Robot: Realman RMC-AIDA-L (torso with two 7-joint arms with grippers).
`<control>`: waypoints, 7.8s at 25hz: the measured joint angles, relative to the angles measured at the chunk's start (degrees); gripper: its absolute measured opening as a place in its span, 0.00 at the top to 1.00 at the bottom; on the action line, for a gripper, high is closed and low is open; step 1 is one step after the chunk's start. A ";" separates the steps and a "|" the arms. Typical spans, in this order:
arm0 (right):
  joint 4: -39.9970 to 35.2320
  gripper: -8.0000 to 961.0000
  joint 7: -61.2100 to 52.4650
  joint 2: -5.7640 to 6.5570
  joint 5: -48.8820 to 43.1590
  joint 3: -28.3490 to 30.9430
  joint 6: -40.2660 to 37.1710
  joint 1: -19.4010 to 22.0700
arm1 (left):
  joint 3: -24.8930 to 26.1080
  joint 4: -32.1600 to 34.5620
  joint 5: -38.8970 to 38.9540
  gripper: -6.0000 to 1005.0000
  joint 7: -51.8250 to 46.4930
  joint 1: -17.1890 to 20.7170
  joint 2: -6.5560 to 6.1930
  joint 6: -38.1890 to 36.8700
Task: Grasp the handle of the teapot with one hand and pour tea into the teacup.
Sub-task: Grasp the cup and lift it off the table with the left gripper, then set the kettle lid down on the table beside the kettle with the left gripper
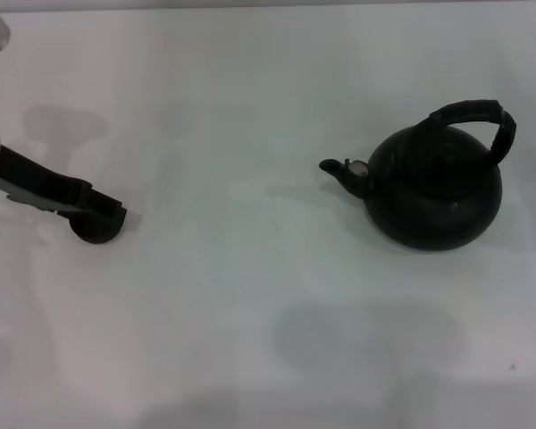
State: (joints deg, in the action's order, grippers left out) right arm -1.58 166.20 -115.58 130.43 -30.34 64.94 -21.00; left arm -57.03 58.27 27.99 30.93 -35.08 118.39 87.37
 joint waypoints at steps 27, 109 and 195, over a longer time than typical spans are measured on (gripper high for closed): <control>0.00 0.18 0.00 0.00 0.00 0.02 0.98 0.00 | -2.96 -8.21 -1.06 0.19 0.00 -4.52 0.04 -3.58; 1.34 0.18 0.00 0.00 -0.09 -0.25 4.43 -0.04 | -35.61 -17.33 22.64 0.29 -1.74 -18.79 1.06 -22.48; 1.50 0.19 0.00 -0.09 -0.08 -0.76 4.49 0.08 | -38.80 -17.95 22.37 0.13 -2.46 -18.24 0.49 -20.36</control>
State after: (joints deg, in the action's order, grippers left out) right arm -0.08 166.20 -115.66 130.34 -31.10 69.43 -20.92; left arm -95.83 40.32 50.36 28.47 -53.32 118.88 67.00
